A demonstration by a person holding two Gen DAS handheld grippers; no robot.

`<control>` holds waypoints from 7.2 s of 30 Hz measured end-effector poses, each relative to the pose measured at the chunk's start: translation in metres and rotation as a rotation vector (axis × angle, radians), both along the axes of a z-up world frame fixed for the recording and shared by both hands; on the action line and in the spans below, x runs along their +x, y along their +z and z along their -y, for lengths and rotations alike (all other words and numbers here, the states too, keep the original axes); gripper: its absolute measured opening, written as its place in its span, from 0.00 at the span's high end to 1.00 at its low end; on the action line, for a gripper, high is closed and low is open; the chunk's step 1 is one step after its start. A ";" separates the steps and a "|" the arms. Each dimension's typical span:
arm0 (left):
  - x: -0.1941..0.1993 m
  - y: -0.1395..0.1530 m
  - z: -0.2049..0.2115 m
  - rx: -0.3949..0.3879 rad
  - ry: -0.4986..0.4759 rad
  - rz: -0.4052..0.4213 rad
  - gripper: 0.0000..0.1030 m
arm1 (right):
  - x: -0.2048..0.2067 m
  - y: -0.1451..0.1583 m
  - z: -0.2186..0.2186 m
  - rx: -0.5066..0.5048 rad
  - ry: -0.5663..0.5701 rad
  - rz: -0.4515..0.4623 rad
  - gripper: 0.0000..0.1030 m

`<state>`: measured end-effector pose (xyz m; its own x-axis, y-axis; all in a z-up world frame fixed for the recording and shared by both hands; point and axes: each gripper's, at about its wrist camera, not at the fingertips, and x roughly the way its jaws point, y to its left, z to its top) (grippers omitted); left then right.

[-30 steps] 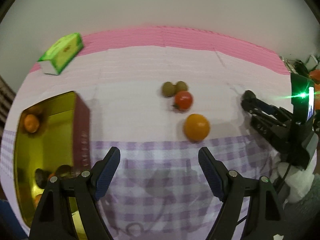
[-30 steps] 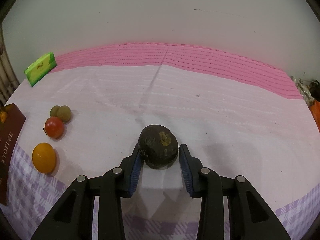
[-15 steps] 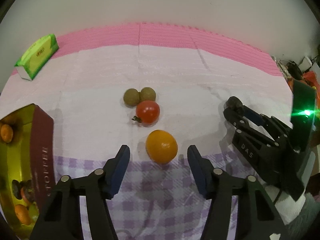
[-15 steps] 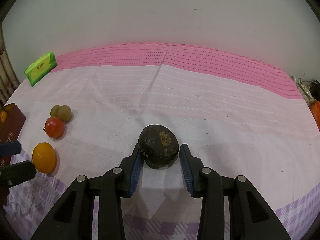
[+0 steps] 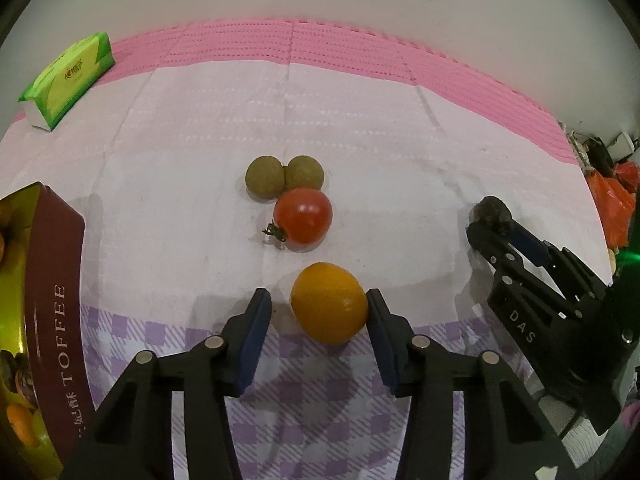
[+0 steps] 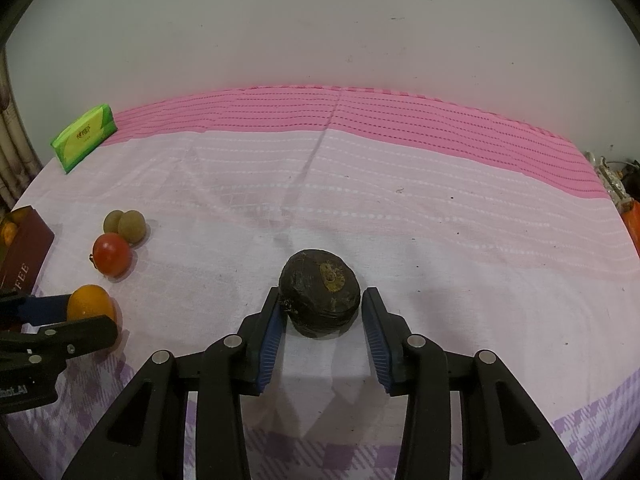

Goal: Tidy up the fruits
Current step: 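Grasp the mandarin on the cloth with the left tool while the right tool holds the dark fruit, then carry the mandarin into the tin tray and open the left tool, then raise the open left tool away while the right tool carries the dark fruit over the tray, then lower the smooth dark fruit into the tray and open the right tool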

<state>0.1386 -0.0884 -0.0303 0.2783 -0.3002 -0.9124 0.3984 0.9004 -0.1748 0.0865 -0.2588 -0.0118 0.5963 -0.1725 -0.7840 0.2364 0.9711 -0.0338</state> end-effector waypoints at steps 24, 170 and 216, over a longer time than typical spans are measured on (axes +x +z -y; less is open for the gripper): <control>-0.021 0.005 -0.029 0.034 0.020 -0.004 0.68 | 0.000 -0.001 -0.001 -0.006 -0.002 -0.002 0.58; -0.031 0.067 -0.324 0.157 0.556 0.125 0.42 | 0.010 0.000 -0.006 -0.032 -0.045 -0.041 0.65; -0.031 0.059 -0.348 0.152 0.676 0.079 0.40 | 0.019 0.042 -0.319 0.099 0.659 -0.032 0.65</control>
